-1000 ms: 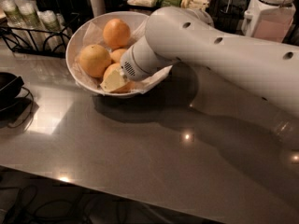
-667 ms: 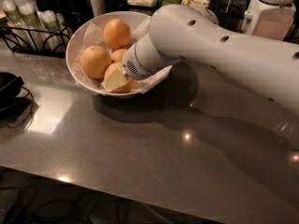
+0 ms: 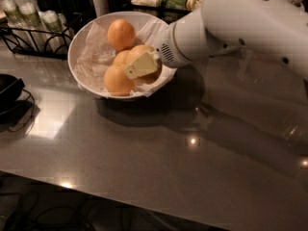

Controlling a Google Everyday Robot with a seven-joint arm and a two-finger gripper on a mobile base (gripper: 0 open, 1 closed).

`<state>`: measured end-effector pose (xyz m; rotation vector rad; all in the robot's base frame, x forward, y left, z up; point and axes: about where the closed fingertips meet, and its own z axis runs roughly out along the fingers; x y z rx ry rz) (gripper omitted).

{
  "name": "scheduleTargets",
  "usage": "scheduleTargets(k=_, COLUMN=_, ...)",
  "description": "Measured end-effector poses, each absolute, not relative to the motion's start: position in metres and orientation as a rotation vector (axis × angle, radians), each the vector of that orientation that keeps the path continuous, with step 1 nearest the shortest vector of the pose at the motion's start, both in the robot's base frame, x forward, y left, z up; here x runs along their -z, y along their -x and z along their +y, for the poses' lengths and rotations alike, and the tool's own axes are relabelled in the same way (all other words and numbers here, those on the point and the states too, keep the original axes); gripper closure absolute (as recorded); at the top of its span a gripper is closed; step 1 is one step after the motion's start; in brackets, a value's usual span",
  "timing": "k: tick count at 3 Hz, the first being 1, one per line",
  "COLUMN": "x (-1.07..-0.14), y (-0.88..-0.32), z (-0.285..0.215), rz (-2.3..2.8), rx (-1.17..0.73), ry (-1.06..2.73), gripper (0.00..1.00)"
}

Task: Pick orange from white bowl

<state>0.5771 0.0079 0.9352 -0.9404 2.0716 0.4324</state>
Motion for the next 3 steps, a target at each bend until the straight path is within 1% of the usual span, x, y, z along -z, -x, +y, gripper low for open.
scheduleTargets(k=1, x=-0.958, y=-0.574, z=-0.015, rz=2.014, rx=-0.419, ry=0.947, gripper=1.00)
scheduleTargets(k=2, x=-0.973, y=-0.573, z=-0.026, rz=1.933, rx=-0.375, ry=1.026, gripper=1.00)
scheduleTargets(k=3, x=-0.973, y=-0.573, z=-0.026, rz=1.933, rx=-0.375, ry=1.026, gripper=1.00)
